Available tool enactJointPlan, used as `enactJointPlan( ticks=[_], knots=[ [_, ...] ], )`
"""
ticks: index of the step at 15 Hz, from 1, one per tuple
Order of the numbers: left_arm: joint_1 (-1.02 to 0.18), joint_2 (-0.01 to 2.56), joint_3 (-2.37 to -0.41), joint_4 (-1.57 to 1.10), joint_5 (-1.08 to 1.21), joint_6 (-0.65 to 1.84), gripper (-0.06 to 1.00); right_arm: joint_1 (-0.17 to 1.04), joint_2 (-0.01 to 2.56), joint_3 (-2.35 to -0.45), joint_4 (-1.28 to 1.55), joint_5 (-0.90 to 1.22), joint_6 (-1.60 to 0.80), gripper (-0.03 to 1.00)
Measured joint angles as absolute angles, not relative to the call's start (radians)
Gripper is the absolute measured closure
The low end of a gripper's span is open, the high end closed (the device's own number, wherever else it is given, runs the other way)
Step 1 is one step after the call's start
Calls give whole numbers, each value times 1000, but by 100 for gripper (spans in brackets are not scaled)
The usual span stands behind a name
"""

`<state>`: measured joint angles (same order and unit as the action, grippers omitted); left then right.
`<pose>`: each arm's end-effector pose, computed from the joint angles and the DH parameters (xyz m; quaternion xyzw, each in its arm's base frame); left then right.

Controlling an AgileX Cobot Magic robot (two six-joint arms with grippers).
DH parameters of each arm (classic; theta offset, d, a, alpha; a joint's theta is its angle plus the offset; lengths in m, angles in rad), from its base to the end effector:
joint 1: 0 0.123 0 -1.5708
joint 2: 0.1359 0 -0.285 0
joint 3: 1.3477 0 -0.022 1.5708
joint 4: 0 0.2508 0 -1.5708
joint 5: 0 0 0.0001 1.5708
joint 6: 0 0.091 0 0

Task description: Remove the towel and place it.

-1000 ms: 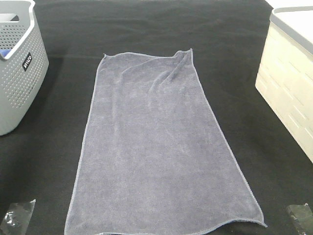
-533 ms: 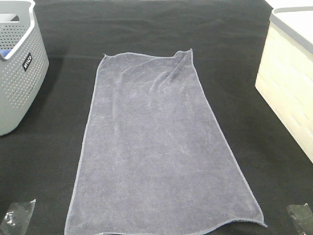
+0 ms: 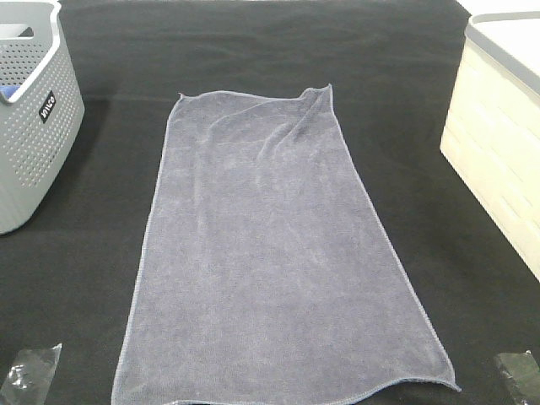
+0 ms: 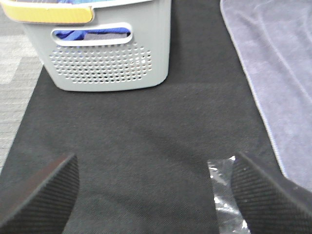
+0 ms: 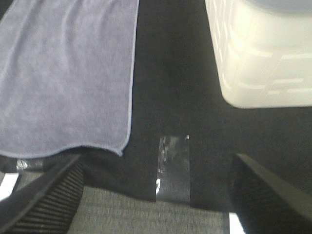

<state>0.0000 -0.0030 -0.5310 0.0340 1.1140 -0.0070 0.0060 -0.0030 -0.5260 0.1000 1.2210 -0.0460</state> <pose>-0.0112 0.0028 0.2815 -0.0044 0.8581 0.0151 0.5133 -0.0160 0.0084 0.2722 -0.0296 0.8840 0.0402 0.4648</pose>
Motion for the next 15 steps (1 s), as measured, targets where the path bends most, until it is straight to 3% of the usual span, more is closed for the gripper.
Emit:
enactJointPlan(
  ticks=[4,15],
  knots=[
    [0,-6,-519,-9,1093,8,15,6,-4,-459,90,1123,-80,18],
    [0,-6,-519,-23,1091,0,16,6,-4,-458,83,1115,-86,19]
  ],
)
